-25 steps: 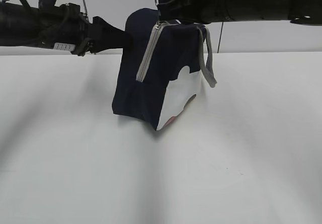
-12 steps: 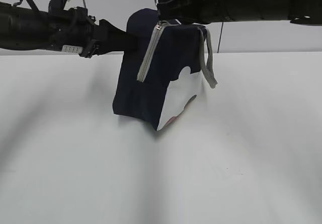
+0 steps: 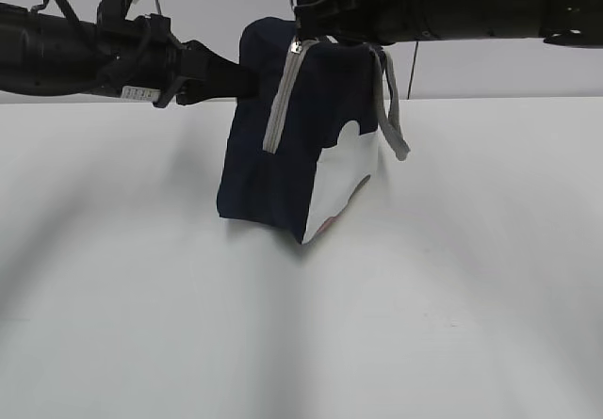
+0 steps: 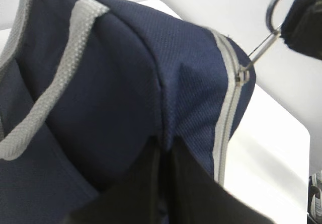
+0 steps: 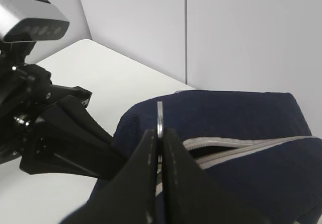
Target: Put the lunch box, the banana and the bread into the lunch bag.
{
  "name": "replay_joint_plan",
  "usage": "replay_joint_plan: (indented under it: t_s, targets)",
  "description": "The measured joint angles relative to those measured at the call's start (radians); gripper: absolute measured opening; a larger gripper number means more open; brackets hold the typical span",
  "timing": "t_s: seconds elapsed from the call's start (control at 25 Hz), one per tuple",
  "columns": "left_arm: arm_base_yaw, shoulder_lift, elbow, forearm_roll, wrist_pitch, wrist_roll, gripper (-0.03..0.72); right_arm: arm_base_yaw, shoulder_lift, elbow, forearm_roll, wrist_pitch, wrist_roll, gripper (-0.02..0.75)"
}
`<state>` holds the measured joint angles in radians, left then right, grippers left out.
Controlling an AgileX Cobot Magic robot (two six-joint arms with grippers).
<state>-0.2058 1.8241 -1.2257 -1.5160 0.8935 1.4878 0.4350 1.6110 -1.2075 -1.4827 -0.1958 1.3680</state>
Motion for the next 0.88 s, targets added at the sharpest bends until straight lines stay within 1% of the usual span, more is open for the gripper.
replay_joint_plan:
  t_s: [0.44, 0.68, 0.8, 0.88]
  targets:
    - [0.0, 0.001, 0.0, -0.003, 0.003, 0.0, 0.005, 0.0, 0.0, 0.0, 0.0, 0.0, 0.0, -0.016]
    - [0.0, 0.007, 0.0, 0.003, 0.026, 0.0, 0.004, 0.0, -0.002, 0.0, -0.025, -0.015, 0.005, -0.017]
    - [0.0, 0.007, 0.0, 0.026, 0.05, -0.007, 0.004, 0.0, -0.017, 0.0, -0.078, -0.024, 0.045, -0.017]
    - [0.0, 0.007, -0.002, 0.048, 0.074, -0.033, 0.003, 0.0, -0.032, 0.0, -0.174, -0.035, 0.117, -0.017]
